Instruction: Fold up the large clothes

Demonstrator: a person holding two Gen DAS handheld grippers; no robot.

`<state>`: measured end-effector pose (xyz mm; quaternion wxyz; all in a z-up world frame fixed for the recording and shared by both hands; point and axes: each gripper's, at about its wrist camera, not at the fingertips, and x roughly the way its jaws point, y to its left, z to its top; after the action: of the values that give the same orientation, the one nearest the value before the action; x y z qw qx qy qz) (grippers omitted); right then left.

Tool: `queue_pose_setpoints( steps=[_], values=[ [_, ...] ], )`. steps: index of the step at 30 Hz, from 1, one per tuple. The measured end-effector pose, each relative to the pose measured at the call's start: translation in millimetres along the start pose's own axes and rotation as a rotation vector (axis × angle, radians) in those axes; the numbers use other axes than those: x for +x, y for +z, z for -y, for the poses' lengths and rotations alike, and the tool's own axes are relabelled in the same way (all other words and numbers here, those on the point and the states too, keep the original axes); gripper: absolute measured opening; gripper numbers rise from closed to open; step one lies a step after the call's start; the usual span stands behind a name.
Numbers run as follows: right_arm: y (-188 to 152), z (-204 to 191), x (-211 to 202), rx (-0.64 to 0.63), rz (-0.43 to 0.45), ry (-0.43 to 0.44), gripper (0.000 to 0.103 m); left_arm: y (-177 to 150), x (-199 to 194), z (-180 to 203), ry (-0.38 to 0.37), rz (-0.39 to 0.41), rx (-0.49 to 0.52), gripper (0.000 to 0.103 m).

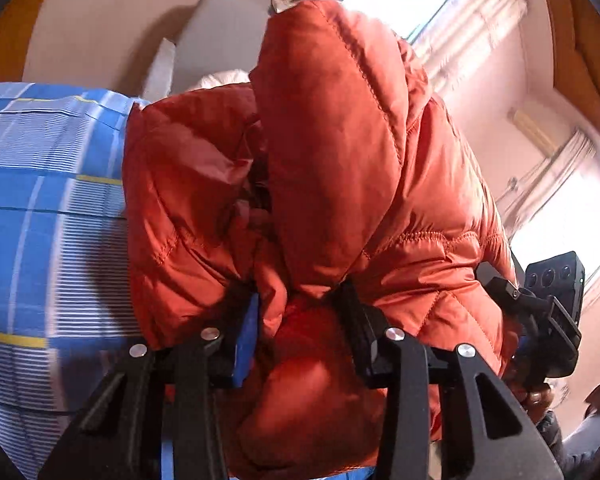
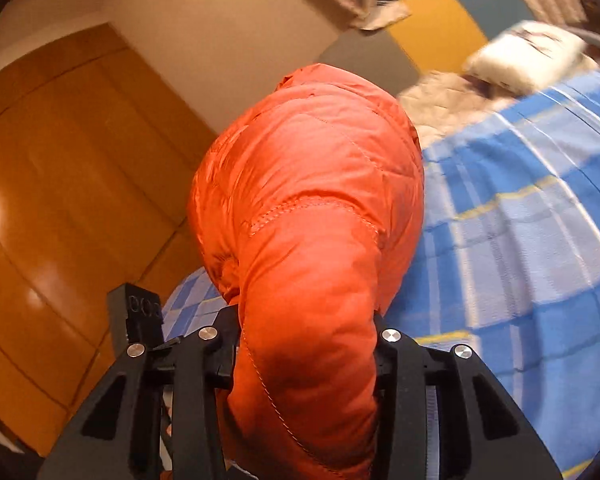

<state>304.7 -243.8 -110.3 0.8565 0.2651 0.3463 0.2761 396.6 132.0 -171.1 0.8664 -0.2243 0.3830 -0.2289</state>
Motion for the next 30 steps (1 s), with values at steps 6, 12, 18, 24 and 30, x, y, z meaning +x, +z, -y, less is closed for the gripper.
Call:
queue_pose_setpoints(
  steps=[6,12,18,24,30],
  values=[
    [-23,40,6,0.087,-0.025,-0.102,0.044,-4,28,0,0.101,-0.048,0.019,0.039],
    [-30,45,10,0.114,-0.013,-0.177,0.062,-14,36,-1,0.146,-0.036,0.014,0.039],
    [-38,28,-5,0.128,0.028,-0.303,0.082,-29,25,15,0.199,0.000,0.020,0.042],
    [-50,1,-28,0.104,0.087,-0.481,0.085,-35,11,32,0.255,0.038,0.058,0.047],
    [-64,-21,-45,0.107,0.126,-0.581,0.085,-35,2,36,0.267,0.057,0.059,0.047]
  ],
)
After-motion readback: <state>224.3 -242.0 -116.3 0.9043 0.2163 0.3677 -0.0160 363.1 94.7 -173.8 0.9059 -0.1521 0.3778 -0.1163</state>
